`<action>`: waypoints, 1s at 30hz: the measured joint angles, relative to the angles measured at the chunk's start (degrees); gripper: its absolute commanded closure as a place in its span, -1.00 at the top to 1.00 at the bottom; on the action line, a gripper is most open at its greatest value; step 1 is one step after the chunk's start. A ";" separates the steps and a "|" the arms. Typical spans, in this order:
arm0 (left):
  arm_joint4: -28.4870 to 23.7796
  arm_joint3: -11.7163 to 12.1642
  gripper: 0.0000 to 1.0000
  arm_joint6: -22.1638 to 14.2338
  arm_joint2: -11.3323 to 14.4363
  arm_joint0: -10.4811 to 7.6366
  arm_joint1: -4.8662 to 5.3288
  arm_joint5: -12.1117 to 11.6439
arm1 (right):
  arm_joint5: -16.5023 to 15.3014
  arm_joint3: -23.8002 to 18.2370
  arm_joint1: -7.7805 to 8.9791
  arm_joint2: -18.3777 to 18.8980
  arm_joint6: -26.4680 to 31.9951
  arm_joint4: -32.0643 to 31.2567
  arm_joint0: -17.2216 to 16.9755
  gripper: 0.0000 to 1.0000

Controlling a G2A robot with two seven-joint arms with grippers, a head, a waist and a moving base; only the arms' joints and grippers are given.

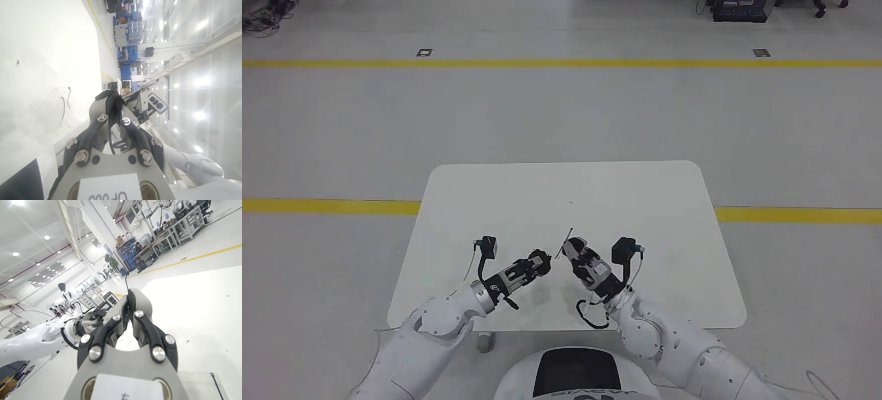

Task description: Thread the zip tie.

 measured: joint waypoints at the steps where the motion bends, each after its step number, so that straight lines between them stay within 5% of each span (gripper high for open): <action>1: 0.00 0.00 -1.00 0.00 0.00 0.00 0.00 0.00 | 0.00 0.09 -0.11 0.04 0.04 -0.04 -0.02 -1.00; 30: 0.00 0.00 -1.00 0.00 0.00 0.00 0.00 0.00 | 0.00 2.38 -2.47 1.17 -0.54 -1.39 0.01 -1.00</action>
